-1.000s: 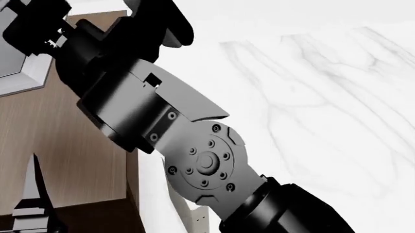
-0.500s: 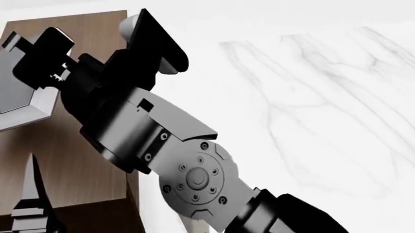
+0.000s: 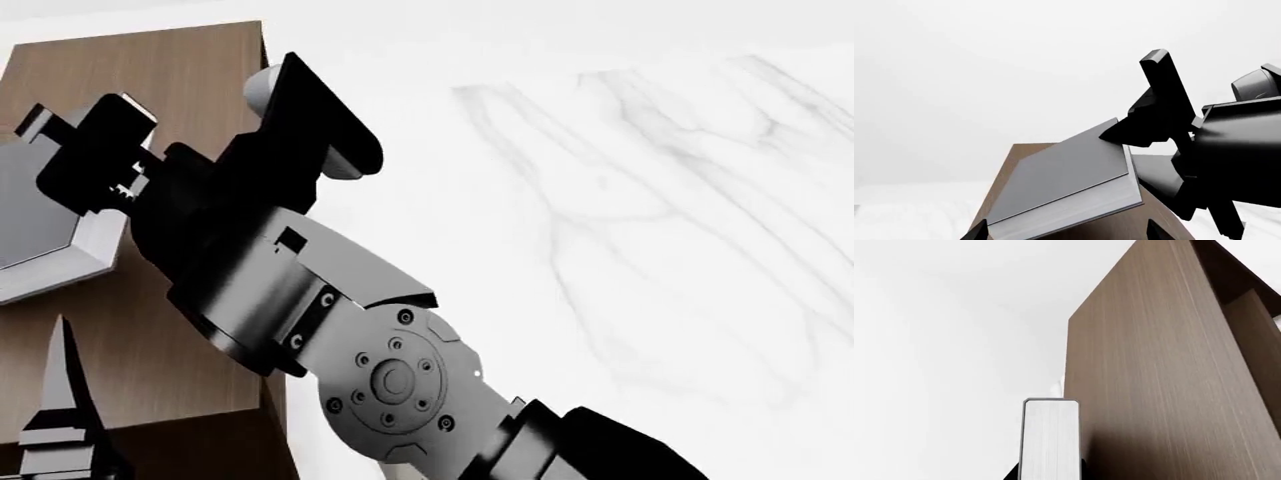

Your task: Pick up the book in the middle and place it on the cabinet shelf.

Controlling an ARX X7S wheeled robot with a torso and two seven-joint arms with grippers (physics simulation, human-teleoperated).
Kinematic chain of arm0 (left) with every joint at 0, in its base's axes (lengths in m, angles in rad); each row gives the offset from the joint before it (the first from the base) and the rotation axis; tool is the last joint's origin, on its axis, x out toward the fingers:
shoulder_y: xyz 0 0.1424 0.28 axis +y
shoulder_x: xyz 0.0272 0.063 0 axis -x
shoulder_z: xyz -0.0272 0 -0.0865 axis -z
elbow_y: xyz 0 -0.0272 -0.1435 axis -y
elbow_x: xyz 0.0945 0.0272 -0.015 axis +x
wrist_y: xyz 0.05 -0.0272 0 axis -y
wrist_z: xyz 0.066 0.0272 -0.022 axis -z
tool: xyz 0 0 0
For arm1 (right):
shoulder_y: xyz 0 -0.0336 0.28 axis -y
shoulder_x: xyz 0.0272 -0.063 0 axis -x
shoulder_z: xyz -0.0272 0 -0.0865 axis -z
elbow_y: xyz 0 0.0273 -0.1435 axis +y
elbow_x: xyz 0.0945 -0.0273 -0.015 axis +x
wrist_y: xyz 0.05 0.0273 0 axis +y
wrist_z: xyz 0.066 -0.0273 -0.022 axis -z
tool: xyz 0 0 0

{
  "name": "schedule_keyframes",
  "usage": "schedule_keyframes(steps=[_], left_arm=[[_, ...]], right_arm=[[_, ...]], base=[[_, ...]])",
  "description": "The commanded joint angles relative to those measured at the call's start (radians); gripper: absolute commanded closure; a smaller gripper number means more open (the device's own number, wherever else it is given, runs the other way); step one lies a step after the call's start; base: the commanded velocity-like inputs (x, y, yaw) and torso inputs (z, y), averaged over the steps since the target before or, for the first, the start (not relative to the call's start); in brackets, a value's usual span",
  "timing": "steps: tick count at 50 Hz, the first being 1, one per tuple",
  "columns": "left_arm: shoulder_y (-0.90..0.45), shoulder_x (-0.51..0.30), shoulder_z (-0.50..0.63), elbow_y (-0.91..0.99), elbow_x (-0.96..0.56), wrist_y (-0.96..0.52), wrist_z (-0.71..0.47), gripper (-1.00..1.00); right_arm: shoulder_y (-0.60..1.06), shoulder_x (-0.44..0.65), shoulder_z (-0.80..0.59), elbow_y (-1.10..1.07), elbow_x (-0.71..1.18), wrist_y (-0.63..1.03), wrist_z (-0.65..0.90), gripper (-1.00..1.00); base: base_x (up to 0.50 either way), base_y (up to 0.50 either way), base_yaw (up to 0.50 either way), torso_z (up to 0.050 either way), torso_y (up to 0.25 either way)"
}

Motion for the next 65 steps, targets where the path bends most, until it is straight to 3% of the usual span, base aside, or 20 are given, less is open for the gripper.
schedule_keyframes(steps=[1, 23, 24, 50, 65], left_arm=[[0.001, 0.014, -0.026, -0.006, -0.011, 0.020, 0.018, -1.00], [-0.001, 0.001, -0.023, 0.001, -0.026, 0.020, 0.002, -1.00], [-0.001, 0.000, -0.023, 0.000, -0.026, 0.020, 0.001, -1.00], [-0.011, -0.013, -0.016, -0.003, -0.041, 0.023, -0.016, -1.00], [-0.011, -0.017, -0.003, -0.015, -0.039, 0.034, -0.023, -1.00]], right_arm=[[0.004, -0.014, 0.021, 0.007, -0.049, -0.002, -0.058, 1.00], [0.011, 0.001, -0.020, 0.012, -0.042, -0.005, -0.078, 1.00], [0.012, -0.001, -0.020, 0.015, -0.040, -0.006, -0.078, -1.00], [-0.001, 0.039, -0.029, 0.051, -0.012, -0.016, -0.099, -1.00], [-0.036, 0.173, 0.007, -0.041, -0.034, -0.060, -0.080, -1.00]], base=[[0.00, 0.00, 0.00, 0.000, 0.000], [0.00, 0.00, 0.00, 0.000, 0.000], [0.00, 0.00, 0.00, 0.000, 0.000], [0.00, 0.00, 0.00, 0.000, 0.000], [0.00, 0.00, 0.00, 0.000, 0.001]])
